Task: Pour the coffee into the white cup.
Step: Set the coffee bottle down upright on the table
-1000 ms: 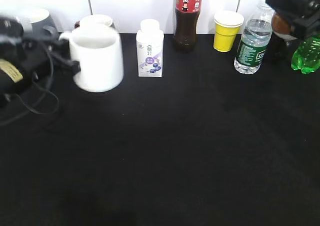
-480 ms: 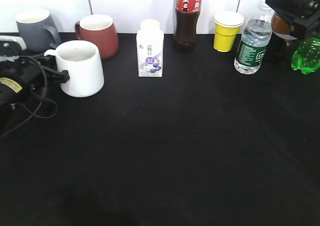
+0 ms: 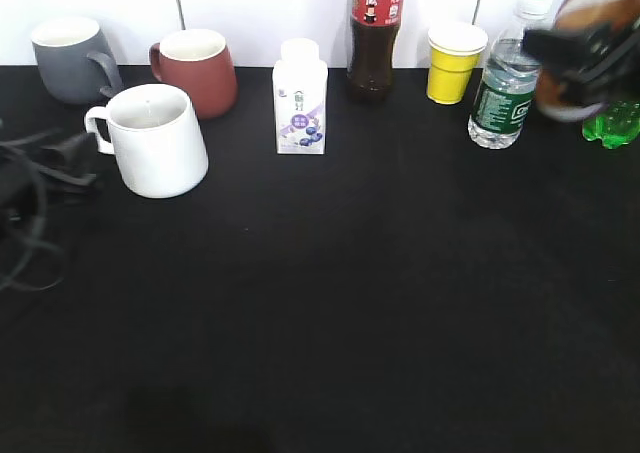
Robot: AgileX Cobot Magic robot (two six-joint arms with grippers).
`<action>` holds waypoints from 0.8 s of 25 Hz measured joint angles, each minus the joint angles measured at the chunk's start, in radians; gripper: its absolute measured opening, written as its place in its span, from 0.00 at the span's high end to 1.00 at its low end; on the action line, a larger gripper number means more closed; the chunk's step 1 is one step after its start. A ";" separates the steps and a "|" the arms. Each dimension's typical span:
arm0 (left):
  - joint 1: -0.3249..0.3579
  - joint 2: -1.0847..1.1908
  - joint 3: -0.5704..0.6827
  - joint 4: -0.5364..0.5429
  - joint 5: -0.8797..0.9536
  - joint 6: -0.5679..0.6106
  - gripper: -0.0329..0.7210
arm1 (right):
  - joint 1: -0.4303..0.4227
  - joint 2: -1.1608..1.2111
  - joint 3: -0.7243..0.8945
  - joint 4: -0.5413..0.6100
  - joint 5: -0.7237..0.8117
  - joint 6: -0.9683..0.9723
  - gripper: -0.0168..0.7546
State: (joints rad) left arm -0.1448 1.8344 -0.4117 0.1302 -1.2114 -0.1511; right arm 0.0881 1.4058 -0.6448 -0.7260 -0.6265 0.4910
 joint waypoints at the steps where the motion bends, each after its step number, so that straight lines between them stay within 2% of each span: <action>1: 0.000 -0.047 0.030 0.008 -0.001 0.000 0.54 | 0.000 0.045 0.000 0.045 0.000 0.001 0.31; 4: 0.000 -0.181 0.068 0.054 0.038 0.000 0.54 | 0.000 0.207 0.000 0.106 -0.046 -0.029 0.31; 6: -0.001 -0.264 0.068 0.123 0.111 0.000 0.54 | 0.000 0.310 0.000 0.107 -0.164 -0.088 0.31; 10: -0.001 -0.382 0.070 0.194 0.242 0.000 0.54 | 0.000 0.449 -0.001 0.146 -0.295 -0.200 0.31; 18: -0.001 -0.407 0.070 0.203 0.270 0.000 0.54 | 0.000 0.559 -0.004 0.193 -0.411 -0.277 0.31; 20: -0.001 -0.407 0.070 0.205 0.270 0.000 0.54 | 0.000 0.561 -0.003 0.192 -0.389 -0.261 0.20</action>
State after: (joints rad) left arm -0.1458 1.4275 -0.3416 0.3348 -0.9419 -0.1511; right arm 0.0881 1.9668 -0.6480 -0.5345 -1.0159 0.2297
